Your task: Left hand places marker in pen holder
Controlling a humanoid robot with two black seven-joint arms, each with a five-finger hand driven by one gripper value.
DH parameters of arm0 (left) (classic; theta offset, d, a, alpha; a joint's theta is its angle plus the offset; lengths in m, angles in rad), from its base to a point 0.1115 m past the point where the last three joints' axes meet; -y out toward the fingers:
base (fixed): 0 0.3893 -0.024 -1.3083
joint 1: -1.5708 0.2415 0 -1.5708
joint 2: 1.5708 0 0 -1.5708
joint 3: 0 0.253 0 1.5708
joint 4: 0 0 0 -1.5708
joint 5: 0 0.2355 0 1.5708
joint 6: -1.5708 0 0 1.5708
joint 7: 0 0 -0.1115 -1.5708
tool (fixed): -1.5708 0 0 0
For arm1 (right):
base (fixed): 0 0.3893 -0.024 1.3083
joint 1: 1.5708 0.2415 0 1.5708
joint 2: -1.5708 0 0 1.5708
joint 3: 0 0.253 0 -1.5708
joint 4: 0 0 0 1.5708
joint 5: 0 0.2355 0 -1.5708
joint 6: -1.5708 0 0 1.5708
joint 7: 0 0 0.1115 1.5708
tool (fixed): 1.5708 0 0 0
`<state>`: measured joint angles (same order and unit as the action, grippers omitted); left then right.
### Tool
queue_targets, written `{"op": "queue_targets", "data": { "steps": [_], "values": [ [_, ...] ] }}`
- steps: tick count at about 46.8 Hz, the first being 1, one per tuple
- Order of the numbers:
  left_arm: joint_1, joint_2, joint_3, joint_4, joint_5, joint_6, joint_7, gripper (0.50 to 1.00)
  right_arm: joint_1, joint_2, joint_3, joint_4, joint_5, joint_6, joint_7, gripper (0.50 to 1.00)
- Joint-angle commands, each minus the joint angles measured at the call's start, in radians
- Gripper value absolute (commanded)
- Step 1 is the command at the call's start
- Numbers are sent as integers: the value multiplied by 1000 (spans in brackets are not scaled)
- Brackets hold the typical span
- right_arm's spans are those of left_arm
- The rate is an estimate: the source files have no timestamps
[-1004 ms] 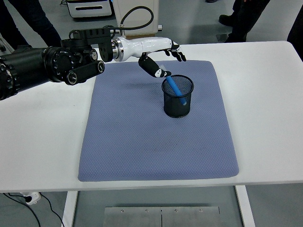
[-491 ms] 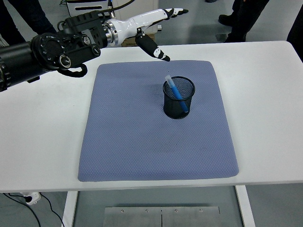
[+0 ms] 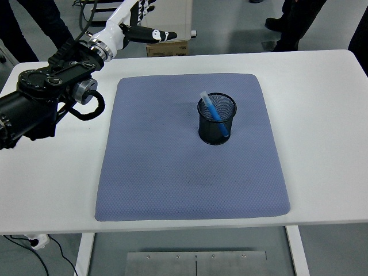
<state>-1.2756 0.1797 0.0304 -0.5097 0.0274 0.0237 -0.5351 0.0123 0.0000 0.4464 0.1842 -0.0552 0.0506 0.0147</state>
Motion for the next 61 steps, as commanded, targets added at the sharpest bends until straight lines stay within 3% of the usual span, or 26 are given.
{"op": "queue_targets", "data": {
  "steps": [1, 22, 35, 61],
  "values": [
    [33, -2, -76, 25, 0, -2, 0, 1000, 0, 0, 0, 0, 0, 0, 1, 1000],
    [208, 0, -328, 34, -95, -19, 3, 1000, 0, 0, 0, 0, 0, 0, -1, 1000],
    [295, 9, -489, 34, -138, -87, 3, 1000, 0, 0, 0, 0, 0, 0, -1, 1000],
    [366, 0, -501, 34, -127, -99, 3, 1000, 0, 0, 2, 8, -2, 0, -1, 1000]
  ]
}}
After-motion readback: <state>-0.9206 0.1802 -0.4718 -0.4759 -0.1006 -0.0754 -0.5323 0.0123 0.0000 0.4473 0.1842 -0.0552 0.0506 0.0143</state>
